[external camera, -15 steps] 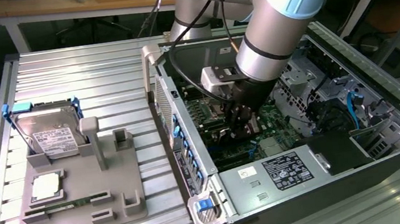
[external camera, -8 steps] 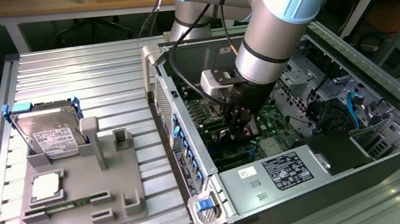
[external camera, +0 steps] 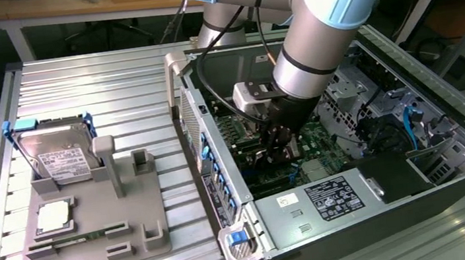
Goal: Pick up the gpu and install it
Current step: 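Insert the gpu into the slot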
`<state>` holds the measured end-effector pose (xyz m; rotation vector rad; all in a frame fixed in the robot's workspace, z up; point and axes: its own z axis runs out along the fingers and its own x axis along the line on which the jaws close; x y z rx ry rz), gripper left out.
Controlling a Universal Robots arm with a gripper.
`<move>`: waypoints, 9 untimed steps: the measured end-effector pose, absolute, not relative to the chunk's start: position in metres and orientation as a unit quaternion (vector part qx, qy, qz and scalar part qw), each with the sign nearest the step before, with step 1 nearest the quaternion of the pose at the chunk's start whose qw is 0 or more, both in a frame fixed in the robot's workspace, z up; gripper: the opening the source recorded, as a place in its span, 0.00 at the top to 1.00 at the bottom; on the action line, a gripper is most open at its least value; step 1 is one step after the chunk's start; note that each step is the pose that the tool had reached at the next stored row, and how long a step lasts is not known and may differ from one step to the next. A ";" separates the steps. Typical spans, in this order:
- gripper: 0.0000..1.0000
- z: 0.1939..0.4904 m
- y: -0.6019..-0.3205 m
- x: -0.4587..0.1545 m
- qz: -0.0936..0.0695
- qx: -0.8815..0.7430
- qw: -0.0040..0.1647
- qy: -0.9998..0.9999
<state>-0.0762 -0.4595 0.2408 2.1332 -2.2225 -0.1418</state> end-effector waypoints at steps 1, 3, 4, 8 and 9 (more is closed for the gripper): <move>0.73 0.240 -0.459 -0.076 -0.046 0.691 0.028 -0.720; 0.66 0.240 -0.459 -0.076 -0.046 0.691 0.028 -0.720; 0.60 0.241 -0.459 -0.076 -0.046 0.691 0.029 -0.720; 0.53 0.245 -0.460 -0.076 -0.046 0.691 0.029 -0.720; 0.53 0.249 -0.459 -0.076 -0.046 0.691 0.029 -0.720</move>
